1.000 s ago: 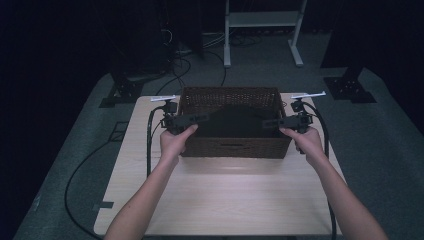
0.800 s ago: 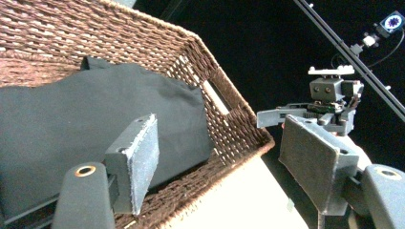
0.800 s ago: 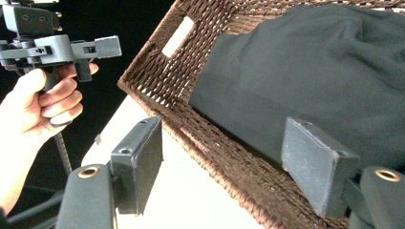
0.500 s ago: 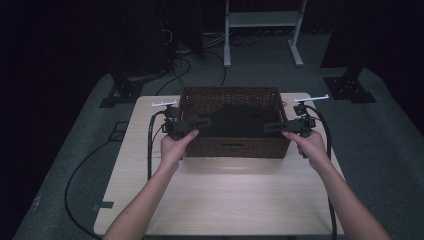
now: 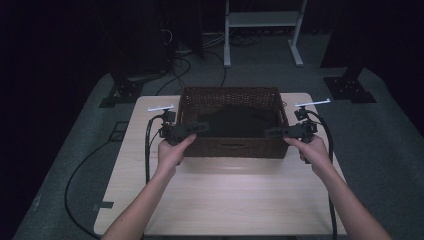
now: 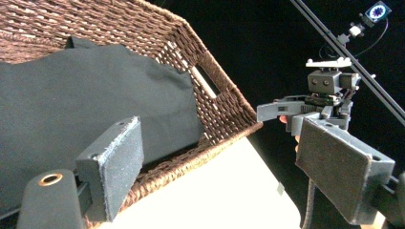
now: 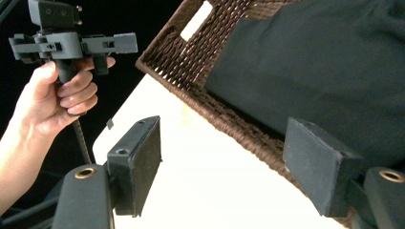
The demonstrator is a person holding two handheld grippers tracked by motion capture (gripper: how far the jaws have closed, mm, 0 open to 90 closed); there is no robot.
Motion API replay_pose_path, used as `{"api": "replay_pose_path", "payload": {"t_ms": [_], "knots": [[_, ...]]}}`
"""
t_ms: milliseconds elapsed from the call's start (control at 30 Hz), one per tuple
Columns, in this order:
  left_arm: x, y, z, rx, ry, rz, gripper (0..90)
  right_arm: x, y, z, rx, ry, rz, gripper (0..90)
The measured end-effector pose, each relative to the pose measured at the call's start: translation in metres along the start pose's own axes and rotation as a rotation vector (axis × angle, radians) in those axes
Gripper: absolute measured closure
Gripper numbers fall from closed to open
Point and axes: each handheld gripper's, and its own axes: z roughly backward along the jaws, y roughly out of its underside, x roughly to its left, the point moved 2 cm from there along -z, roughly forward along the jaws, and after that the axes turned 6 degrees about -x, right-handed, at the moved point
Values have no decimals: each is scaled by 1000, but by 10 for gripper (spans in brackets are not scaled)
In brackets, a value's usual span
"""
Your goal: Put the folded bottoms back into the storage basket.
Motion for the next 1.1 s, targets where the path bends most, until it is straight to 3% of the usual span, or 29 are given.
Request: {"api": "replay_pose_path", "payload": {"t_ms": [433,1100], "knots": [[-7,10,12,-6,14,-12,123,8,15,-2,15,-35,11,279],[-14,30,22,3,24,-34,108,6,37,8,3,-61,-6,280]]}}
